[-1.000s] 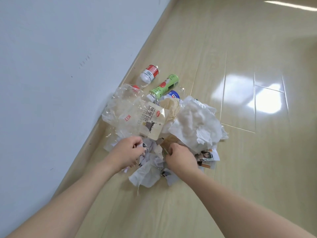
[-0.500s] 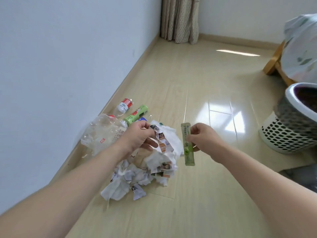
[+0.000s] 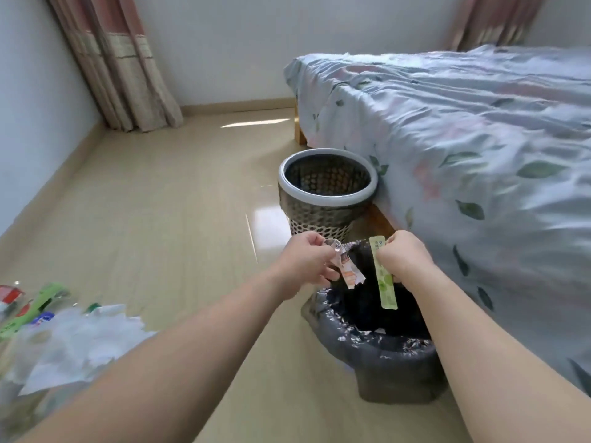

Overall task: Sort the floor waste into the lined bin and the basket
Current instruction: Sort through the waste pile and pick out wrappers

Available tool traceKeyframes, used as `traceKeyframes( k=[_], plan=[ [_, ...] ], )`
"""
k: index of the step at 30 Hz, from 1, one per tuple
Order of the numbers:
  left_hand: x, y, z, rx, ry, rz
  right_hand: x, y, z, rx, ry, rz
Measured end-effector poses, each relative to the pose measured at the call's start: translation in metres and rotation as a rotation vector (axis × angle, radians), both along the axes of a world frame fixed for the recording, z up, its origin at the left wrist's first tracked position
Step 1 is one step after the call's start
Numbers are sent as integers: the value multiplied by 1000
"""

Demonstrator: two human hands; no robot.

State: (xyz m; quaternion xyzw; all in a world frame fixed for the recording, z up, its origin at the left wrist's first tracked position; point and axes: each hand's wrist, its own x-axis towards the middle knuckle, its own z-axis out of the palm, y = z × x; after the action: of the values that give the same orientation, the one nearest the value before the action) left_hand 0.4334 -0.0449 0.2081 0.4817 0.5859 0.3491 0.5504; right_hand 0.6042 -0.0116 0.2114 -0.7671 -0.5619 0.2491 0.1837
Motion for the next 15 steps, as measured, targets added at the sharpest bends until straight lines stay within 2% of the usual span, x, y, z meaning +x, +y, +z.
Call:
traceKeyframes(
  k=[3,6,10,15],
  plan=[
    [44,4,-21,-58,171,-106,21,0,-20,-104,-27,-8],
    [27,9,-19,-31,308,-99,13,1,-23,-128,-58,54],
    [-70,-1,6,2,483,-46,-39,-1,-3,-40,-97,182],
    [-229,-64,17,-21,842,26,-184,-26,1,-13,-164,509]
  ],
)
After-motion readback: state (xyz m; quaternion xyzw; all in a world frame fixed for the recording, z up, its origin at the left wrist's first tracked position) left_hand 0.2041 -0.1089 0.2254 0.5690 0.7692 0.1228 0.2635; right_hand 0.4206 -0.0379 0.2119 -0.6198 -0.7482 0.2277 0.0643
